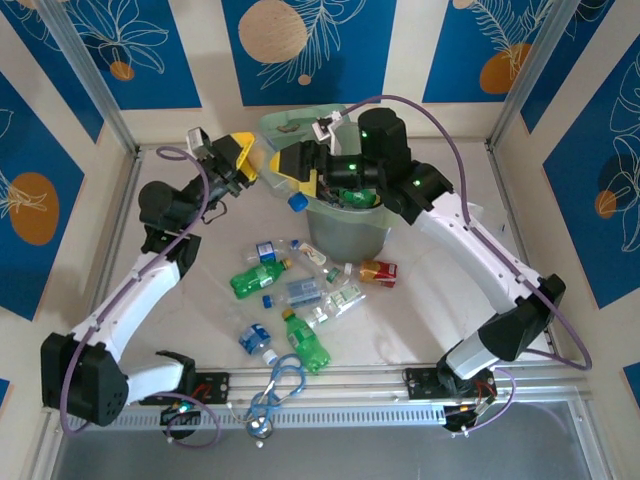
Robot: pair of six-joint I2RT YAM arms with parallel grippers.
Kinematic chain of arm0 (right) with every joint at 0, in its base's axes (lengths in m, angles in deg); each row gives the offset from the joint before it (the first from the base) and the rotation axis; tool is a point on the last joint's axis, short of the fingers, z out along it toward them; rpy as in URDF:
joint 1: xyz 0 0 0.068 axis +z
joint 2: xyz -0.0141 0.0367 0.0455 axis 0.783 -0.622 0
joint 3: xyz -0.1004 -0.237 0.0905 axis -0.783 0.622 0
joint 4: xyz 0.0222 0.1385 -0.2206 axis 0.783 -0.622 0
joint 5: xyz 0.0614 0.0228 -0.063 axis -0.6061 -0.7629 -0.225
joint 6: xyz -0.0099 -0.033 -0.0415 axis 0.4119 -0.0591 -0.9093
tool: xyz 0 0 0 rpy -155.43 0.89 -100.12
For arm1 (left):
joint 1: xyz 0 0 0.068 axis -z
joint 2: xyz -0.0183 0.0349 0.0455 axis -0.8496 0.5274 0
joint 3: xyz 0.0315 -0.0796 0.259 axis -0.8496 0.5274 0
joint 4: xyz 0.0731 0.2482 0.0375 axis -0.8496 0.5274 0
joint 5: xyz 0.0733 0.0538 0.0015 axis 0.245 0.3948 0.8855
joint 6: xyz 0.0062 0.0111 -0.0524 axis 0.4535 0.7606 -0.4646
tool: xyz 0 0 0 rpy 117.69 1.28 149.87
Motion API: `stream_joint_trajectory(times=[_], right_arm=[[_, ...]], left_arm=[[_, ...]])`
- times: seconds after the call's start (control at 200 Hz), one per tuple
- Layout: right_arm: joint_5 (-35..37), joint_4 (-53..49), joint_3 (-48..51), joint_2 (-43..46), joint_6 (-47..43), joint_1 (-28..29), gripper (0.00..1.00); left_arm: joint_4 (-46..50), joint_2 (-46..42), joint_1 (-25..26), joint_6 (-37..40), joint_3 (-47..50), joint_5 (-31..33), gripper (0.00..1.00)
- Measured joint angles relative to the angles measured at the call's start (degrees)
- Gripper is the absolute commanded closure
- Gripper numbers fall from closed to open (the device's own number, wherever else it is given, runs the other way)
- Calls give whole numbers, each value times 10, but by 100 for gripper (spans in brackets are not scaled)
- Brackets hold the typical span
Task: Put the plastic bottles in the bin
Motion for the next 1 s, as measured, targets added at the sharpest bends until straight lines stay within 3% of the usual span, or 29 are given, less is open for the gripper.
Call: stream_joint_trajectory(times=[0.155,0.485,0.585,0.715,0.995], right_arm=[[-22,16,-13,-18,10,0,25],[-35,27,-16,-21,14,2,41],[-35,26,-16,-21,14,2,43],[-33,23,-16,-21,11,3,45],[3,-33,-31,-20,-20,-2,46]], left_arm=[[-23,10,0,-4,-5,-4,54],[-30,10,1,-2,-5,-10,54],[-30,10,1,-1,-5,-10,39],[-24,10,2,1,-5,-10,1],[74,-6,2,75,-11,-14,0]])
